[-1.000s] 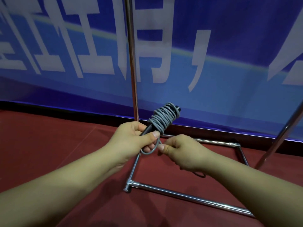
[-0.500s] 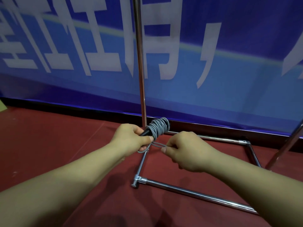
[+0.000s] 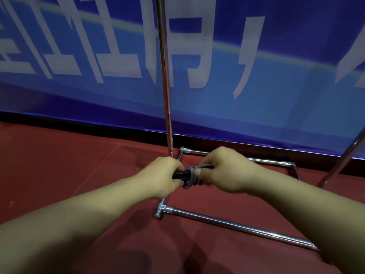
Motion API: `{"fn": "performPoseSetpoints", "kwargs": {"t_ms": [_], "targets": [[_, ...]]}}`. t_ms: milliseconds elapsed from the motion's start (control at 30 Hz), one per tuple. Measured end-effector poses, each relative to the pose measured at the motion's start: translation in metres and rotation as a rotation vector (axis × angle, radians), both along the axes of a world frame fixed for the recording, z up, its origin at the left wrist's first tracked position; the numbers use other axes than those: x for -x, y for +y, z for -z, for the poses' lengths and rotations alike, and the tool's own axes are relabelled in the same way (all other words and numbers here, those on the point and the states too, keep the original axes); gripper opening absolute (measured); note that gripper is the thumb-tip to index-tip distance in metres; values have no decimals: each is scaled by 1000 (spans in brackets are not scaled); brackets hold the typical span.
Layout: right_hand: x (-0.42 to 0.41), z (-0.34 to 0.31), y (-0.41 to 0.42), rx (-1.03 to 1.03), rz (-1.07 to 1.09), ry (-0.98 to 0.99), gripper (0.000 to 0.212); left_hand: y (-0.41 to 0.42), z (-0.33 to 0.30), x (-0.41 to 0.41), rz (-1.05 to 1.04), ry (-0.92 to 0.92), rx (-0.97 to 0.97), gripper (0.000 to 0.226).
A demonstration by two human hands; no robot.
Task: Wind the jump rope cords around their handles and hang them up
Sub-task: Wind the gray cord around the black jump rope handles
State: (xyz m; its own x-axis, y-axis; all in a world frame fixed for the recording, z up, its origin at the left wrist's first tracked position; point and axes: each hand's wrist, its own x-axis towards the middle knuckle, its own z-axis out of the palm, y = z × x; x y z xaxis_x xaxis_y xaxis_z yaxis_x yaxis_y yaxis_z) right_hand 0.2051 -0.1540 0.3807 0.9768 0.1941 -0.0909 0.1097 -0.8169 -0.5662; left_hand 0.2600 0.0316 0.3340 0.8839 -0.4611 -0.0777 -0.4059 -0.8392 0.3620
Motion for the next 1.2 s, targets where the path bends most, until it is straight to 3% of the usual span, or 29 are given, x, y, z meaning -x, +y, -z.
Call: {"fn": "performPoseSetpoints", "kwargs": {"t_ms": [200,367,567,733,867,967,1000,1100,1200], "targets": [[-1,0,-15,-376,159,56,11,-6,-12,7,138,59,-5,15],[-13,3,-30,-350,244,7,12,-23,-26,20,282,87,19,15],[-22,10,-52,-439,298,138,14,-29,-38,28,340,127,102,13],[-23,8,-64,-722,232,265,9,-28,-44,31,323,342,386,11],[-23,5,-67,-803,135,283,22,-26,-48,34,293,540,640,6],[-21,16,-62,-1036,117,324,8,-24,-50,34,274,609,779,12],[-22,21,-60,-1089,102,345,13,-24,-50,33,268,623,838,16],[-23,22,-51,-1023,159,295,27,-29,-51,33,173,653,1033,24],[-23,19,-39,-904,206,249,24,-31,-47,28,4,616,1165,17]]}}
